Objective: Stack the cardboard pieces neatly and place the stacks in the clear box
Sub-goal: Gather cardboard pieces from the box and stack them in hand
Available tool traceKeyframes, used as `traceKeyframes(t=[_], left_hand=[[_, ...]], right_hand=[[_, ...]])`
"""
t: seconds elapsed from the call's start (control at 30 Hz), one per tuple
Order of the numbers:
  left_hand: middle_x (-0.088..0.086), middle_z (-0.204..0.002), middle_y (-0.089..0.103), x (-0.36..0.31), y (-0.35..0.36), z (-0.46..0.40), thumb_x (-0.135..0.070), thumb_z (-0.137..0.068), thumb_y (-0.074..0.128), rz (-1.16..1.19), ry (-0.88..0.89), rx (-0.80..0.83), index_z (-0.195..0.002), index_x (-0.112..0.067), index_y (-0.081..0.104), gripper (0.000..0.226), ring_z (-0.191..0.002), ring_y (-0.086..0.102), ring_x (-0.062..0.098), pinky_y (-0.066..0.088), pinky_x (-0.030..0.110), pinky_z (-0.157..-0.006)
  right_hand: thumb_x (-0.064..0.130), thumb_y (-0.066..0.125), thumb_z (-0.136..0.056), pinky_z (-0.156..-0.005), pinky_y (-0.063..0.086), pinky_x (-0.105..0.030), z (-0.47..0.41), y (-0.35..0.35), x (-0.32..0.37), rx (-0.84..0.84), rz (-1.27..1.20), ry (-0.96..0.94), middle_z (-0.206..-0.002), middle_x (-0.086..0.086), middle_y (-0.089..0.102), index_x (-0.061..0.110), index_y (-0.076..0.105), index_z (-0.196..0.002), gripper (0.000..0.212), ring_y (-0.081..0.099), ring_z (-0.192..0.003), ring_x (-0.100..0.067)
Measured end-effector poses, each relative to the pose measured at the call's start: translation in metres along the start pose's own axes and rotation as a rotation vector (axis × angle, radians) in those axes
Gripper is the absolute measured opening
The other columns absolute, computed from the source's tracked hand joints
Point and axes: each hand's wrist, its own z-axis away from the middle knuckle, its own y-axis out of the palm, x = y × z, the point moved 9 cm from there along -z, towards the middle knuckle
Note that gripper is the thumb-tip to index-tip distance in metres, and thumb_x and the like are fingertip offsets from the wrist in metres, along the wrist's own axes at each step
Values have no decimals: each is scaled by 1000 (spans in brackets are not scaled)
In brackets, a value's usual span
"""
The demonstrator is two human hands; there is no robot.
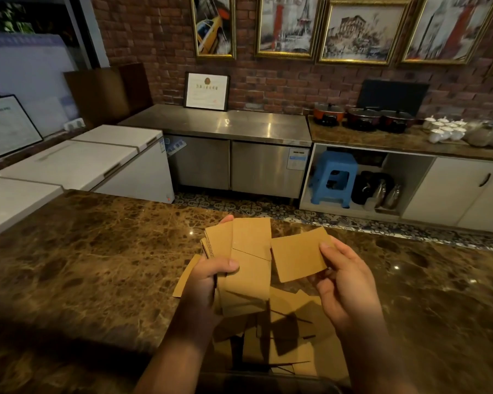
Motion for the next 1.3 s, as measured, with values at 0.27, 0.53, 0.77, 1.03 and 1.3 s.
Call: traceKeyframes(t=[0.27,0.53,0.77,1.03,1.3], left_hand=[[31,-130,60,11,15,-1,-11,-70,64,183,-115,96,-137,-32,55,71,-103,64,54,57,53,-76],[22,-130,64,17,4,-4,-18,-71,71,305,-121,-34,-118,-37,68,50,-102,67,46,55,55,-77],[20,-121,69,22,5,-6,-37,-85,66,311,-190,-63,-110,-31,67,26,-91,69,41,56,49,-73],[22,-116,68,22,8,-10,-35,-86,62,339,-200,-67,-127,-26,62,42,-86,69,37,57,44,-64],[19,-111,73,25,16,-11,-34,-82,59,233,-265,-41,-127,-23,61,46,-91,73,35,62,48,-73]], right_hand=[[-7,56,-93,-54,61,-30,-5,4,-6,39,-75,-4,-107,-16,63,12,55,-116,30,68,-94,-30],[-15,63,-83,-55,60,-31,0,7,-17,94,132,32,-108,-19,68,15,60,-113,42,77,-75,-23],[-11,66,-82,-50,60,-37,4,7,-24,111,103,130,-106,-24,68,13,55,-112,39,77,-69,-31],[-21,54,-81,-65,56,-23,-1,9,5,178,231,-95,-92,-2,78,16,80,-68,47,75,-79,-12],[-23,54,-84,-79,58,-23,7,29,17,353,600,-388,-136,23,48,28,72,-54,62,50,-115,14]])
